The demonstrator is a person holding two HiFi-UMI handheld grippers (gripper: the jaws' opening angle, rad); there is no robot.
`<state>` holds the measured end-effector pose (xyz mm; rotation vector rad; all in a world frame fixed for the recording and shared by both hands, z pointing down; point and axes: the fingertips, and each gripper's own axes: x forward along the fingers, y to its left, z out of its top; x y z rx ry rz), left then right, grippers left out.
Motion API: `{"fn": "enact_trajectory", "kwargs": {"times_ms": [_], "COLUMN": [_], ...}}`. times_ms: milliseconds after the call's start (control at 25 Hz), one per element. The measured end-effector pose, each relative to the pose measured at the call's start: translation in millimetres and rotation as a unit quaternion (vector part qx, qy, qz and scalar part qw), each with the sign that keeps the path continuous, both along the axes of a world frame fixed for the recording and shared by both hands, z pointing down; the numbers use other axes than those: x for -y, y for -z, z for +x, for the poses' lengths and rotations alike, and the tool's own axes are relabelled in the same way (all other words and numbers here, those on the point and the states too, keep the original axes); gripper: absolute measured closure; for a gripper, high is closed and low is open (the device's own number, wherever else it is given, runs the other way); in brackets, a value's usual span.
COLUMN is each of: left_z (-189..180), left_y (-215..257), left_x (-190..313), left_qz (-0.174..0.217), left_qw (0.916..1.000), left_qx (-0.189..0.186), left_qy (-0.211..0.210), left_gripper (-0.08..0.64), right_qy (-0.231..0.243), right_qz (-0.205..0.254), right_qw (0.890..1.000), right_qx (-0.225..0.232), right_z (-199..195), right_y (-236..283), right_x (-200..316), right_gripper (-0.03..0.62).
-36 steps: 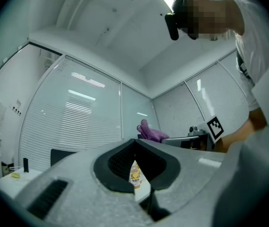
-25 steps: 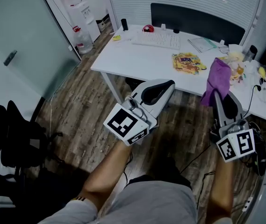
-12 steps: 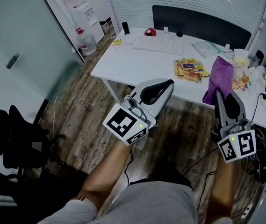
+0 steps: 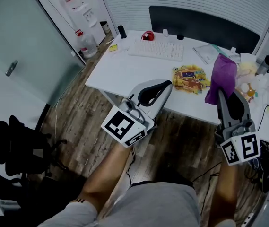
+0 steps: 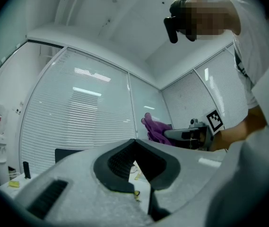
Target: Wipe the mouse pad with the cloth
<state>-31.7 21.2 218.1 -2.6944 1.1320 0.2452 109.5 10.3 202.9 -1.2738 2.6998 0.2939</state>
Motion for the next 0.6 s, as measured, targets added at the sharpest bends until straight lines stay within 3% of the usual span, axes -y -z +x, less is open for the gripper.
{"fn": "enact_trajectory", "kwargs": {"times_ms": [600], "left_z": [23], "left_y": [-8], "left_x": [98], "left_qz": [-0.007], "left_qw": [0.9990], "left_qx": [0.013], "left_qy": [0.042], "left_gripper": [0.545], "right_qy": [0.044], "right_qz": [-0.007], "right_qw": [0.999], "right_qx": [-0.007], "right_z": [13], "right_y": [-7], "right_x": [103], "right_gripper": [0.523]}}
